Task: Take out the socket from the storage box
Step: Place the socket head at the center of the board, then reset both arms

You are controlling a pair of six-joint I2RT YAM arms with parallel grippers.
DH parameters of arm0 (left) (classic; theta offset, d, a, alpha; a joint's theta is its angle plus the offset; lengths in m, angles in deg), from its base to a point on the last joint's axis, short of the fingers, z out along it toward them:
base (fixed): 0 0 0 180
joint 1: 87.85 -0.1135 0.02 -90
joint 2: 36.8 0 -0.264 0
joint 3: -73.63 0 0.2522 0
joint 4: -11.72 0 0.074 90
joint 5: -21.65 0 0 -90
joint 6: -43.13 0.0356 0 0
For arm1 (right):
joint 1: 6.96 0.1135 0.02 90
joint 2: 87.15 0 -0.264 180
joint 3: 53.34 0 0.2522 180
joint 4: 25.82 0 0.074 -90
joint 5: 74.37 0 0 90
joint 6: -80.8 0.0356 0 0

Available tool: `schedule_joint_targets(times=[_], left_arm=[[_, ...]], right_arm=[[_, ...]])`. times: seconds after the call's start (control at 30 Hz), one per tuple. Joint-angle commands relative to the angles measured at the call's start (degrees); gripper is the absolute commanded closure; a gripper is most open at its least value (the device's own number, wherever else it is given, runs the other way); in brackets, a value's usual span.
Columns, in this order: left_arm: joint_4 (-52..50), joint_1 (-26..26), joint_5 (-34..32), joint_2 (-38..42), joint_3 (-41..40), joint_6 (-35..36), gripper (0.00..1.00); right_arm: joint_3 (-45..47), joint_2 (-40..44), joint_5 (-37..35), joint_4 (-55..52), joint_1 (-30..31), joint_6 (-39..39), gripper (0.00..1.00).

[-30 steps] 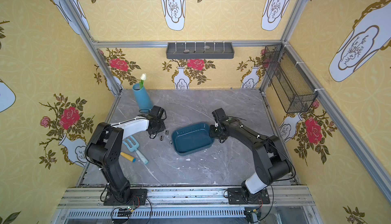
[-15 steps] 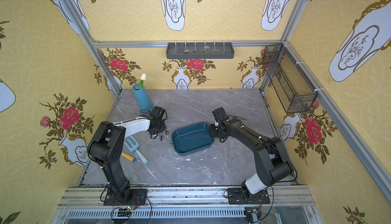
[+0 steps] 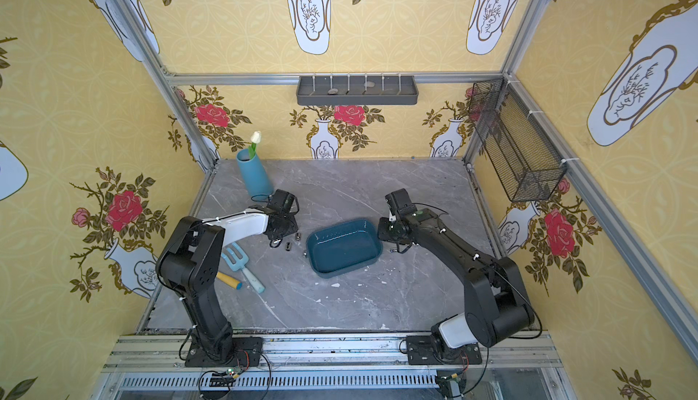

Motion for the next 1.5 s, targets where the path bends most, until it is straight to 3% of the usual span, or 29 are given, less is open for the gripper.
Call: schedule_joint_targets(times=[0.0,0.47,0.73,0.83,0.9,1.03,1.07,1.3,1.47], left_arm=[[-1.28,-0.17,-0.04,0.16,-0.49,0.19,0.52],[-2.8,-0.11,-0.99,3.12,-0.62,0.19,0.43],[-6.02,-0.08,-2.83,9.14,1.35,2.74,0.41],[-7.88,-0.2,-5.51,12.65,2.75,4.41,0.39],[-8.77,-0.17,-7.82,15.38,3.39,6.62,0.32],[-8.57,-0.2,-13.76,21.95,3.01,10.59,0.08],[-8.04,-0.24,-15.98,23.88,2.33,11.92,0.01],[5.22,-2.22,-26.37,37.49,-10.33,22.87,0.0],[21.79,-5.86,-27.05,48.25,-24.5,33.26,0.0]], right_arm=[[-0.61,1.57,-1.71,-0.82,-0.69,0.17,0.5],[-0.04,4.32,-1.85,-1.22,-2.92,-0.17,0.46],[-0.06,4.99,-2.93,-0.89,-3.57,-0.19,0.44],[-0.01,5.34,-5.02,-0.23,-4.06,-0.34,0.38],[0.29,5.84,-7.29,0.48,-4.44,-0.3,0.36],[2.71,7.83,-13.79,4.61,-5.59,-0.79,0.3],[3.94,8.47,-15.81,6.48,-5.78,-1.29,0.29],[11.7,11.18,-26.75,18.13,-8.74,-5.6,0.22],[20.37,14.01,-28.57,31.17,-14.0,-9.66,0.18]])
